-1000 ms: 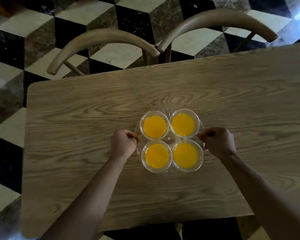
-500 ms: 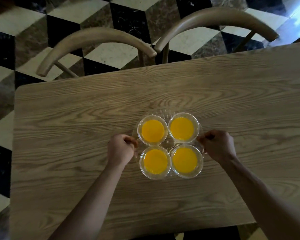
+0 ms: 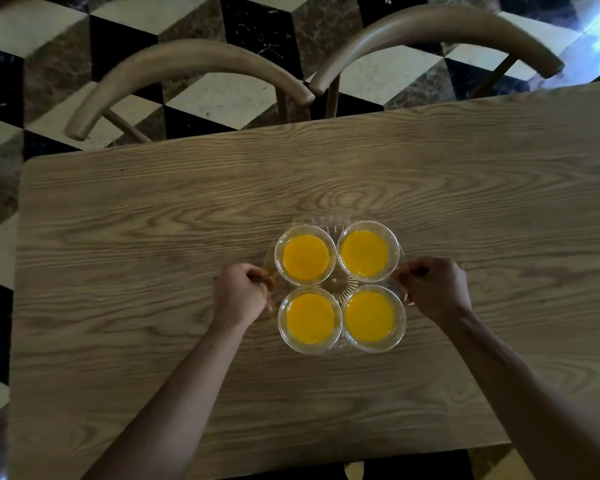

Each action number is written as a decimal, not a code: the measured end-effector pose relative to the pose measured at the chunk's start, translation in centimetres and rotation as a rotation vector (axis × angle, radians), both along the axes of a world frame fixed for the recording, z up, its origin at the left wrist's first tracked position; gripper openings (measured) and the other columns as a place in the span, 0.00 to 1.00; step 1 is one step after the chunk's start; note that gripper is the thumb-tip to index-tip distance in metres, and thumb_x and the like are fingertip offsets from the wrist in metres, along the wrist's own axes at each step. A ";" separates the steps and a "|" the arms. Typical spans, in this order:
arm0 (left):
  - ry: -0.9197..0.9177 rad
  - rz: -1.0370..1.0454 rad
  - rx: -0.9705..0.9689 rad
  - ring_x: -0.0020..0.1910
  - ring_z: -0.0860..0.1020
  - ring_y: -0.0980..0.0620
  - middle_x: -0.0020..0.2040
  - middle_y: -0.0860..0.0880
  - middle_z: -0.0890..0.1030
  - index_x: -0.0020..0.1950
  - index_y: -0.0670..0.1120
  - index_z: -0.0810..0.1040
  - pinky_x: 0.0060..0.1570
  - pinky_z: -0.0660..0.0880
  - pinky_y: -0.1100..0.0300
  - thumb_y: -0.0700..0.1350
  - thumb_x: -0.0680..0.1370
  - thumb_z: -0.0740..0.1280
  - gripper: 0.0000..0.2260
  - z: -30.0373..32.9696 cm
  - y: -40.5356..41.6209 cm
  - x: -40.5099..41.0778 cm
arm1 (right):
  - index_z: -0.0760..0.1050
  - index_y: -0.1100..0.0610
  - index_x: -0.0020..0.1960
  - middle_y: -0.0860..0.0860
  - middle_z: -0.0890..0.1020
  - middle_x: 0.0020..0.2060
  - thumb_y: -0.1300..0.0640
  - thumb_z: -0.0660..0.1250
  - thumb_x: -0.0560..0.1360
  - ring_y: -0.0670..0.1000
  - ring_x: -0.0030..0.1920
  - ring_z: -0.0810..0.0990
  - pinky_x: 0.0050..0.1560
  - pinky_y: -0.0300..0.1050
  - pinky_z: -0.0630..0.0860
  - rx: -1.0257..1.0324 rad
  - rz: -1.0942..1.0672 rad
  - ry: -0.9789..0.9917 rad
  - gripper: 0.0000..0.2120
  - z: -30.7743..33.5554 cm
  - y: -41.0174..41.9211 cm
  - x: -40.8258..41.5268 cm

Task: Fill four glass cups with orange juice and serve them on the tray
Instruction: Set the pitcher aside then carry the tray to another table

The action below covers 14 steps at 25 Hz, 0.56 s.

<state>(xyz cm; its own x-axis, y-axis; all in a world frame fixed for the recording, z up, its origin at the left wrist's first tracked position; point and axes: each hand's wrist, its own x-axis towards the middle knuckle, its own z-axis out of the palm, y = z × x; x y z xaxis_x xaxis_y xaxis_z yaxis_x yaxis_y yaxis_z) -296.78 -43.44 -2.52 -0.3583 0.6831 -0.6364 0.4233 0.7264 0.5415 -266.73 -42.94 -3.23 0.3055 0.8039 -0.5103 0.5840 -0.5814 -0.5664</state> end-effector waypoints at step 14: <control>0.033 -0.024 0.069 0.25 0.82 0.60 0.38 0.47 0.87 0.52 0.42 0.85 0.25 0.76 0.69 0.39 0.79 0.75 0.03 -0.9 -0.8 0.1 | 0.85 0.56 0.36 0.51 0.86 0.28 0.57 0.74 0.75 0.49 0.30 0.87 0.39 0.48 0.86 -0.079 0.087 0.003 0.09 -0.2 0.8 0.8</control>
<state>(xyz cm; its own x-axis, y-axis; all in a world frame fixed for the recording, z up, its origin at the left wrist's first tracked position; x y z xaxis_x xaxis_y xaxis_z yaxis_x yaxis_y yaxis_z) -296.65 -44.20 -3.46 -0.3618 0.7333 -0.5756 0.4584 0.6776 0.5750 -265.88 -42.18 -3.47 0.2348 0.7842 -0.5743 0.6321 -0.5721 -0.5227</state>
